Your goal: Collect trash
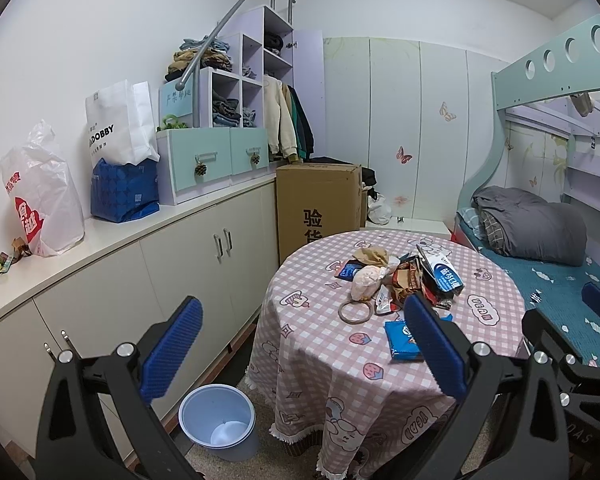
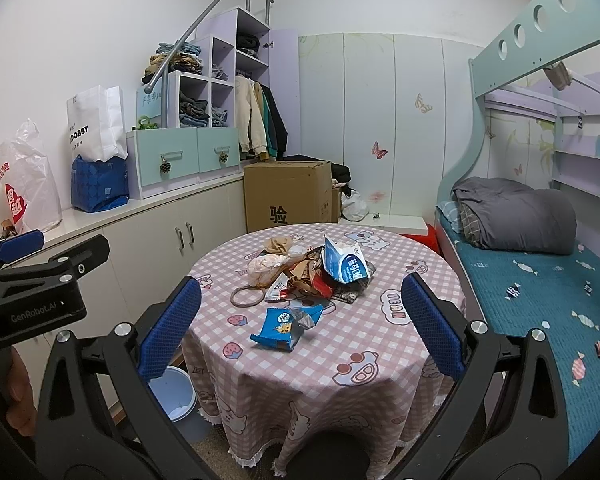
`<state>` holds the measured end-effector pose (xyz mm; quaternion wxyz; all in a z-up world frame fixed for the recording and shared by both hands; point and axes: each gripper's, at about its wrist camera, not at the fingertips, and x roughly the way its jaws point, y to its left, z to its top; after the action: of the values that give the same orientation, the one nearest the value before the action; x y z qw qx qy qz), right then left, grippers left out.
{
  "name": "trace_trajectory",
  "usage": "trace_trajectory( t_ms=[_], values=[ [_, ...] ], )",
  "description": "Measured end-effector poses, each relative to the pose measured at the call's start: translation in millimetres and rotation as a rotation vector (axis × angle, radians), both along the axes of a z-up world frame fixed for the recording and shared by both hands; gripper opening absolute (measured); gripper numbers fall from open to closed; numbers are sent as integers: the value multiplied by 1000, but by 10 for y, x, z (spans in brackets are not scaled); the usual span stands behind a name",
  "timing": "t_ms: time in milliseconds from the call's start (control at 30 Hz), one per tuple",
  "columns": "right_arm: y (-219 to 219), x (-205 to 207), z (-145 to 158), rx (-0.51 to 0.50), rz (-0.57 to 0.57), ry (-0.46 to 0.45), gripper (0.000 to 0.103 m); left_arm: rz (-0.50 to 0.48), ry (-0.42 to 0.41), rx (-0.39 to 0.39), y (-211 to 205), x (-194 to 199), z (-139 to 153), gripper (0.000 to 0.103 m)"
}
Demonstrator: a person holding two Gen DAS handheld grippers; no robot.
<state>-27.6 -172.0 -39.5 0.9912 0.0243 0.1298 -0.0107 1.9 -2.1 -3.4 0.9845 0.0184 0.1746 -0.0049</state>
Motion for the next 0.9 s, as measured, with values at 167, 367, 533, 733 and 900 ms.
trace_trajectory(
  t_ms=[167,367,533,733,900],
  values=[
    [-3,27,13,-1,-2,-3,98,1,1,0,-13,3,-3,99],
    [-6,-12,-14,-1,-1,-1,98,1,3,-1,-11,3,1,99],
    [-2,39,11,1,1,0,98,-1,3,-1,-15,21,-26,99],
    [-1,39,-1,0,1,1,98,0,3,-1,-18,21,-26,99],
    [0,42,3,0,1,2,98,-1,4,0,-14,23,-23,99]
  ],
)
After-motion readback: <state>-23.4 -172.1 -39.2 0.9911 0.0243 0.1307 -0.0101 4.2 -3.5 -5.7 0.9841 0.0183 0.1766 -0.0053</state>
